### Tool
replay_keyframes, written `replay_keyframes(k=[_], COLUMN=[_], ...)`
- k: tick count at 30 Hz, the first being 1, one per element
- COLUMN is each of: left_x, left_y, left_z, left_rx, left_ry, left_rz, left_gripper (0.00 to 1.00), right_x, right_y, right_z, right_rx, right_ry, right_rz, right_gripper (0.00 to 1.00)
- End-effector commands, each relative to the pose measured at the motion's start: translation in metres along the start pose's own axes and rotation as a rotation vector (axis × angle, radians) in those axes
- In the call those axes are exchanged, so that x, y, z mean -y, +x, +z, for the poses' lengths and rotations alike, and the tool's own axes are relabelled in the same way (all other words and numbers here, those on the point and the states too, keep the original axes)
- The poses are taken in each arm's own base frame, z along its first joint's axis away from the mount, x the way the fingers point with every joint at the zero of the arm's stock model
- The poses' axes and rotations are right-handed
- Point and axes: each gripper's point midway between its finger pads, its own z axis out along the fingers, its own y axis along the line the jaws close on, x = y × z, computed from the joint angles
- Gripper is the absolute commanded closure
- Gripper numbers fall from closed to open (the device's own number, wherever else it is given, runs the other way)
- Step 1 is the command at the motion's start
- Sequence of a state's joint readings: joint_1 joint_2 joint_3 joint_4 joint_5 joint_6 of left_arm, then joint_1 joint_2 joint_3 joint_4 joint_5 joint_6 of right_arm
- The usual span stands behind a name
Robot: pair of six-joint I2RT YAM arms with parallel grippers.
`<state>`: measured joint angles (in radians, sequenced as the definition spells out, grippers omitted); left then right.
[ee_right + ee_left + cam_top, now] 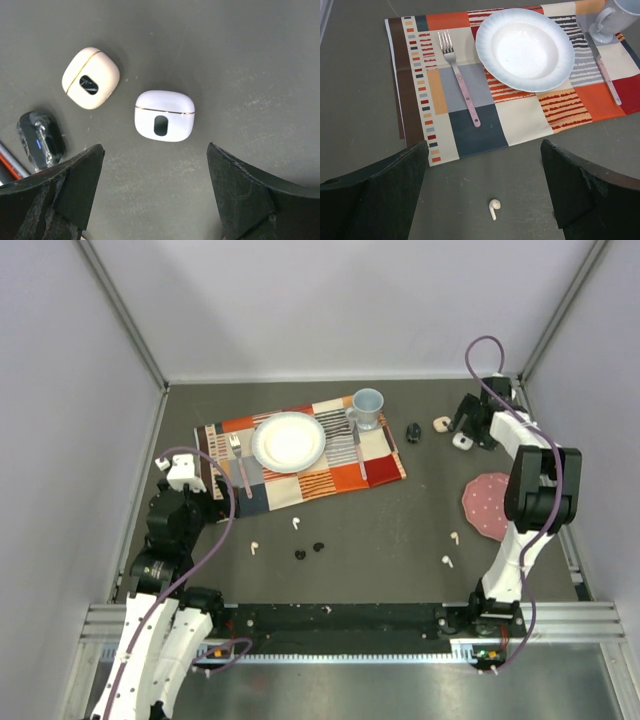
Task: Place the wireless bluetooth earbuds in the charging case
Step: Pick up the charging case from the corner of the board.
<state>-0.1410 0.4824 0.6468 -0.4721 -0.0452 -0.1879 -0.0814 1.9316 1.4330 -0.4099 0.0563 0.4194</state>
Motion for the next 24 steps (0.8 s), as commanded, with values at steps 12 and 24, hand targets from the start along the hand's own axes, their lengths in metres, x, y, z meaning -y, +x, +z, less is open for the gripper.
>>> replay_keyframes(k=[12,24], left_x=[0.003,0.002], left_y=[-0.008,-0.008], left_z=[0.002,0.002], left_rx=[0.031,0.033], left_ry=[0.013,0.012], left_rz=[0.002,0.002], left_gripper=[0.01,0.01], right_x=[0.011,0.009], right_y=[-0.025,-0.007], right_z=[0.023,0.031], right_rx=[0.054,-0.001], right_ry=[0.073,0.047], right_rz=[0.061,0.066], right_gripper=[0.20,0.28])
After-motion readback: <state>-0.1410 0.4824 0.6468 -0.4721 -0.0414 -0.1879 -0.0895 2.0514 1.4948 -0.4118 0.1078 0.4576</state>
